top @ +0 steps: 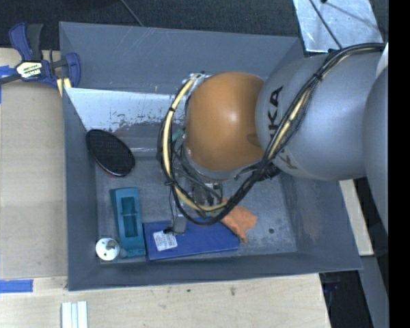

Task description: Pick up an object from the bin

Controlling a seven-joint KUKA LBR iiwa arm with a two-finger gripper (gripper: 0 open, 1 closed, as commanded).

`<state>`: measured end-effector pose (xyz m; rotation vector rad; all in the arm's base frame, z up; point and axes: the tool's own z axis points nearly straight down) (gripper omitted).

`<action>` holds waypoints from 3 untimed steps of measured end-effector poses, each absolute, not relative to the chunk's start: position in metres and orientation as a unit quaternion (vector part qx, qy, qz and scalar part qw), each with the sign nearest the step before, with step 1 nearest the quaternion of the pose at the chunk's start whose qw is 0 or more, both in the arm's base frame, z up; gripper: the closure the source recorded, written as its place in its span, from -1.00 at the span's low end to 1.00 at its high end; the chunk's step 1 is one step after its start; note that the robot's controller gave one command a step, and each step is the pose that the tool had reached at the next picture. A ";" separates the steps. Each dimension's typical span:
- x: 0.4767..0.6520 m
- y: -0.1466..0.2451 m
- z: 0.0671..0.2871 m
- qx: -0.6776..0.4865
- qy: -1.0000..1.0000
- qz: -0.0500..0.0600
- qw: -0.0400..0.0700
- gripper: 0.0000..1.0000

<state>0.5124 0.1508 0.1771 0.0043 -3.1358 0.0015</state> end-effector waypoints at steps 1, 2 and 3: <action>0.514 0.150 0.182 0.000 -1.000 -0.001 -0.001 -1.00; 0.523 0.121 0.189 -0.027 -1.000 -0.001 -0.002 -1.00; 0.510 0.056 0.183 -0.038 -0.999 0.000 -0.001 -1.00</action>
Offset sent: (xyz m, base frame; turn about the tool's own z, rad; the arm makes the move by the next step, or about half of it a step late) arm 0.0162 -0.0520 0.0163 0.0965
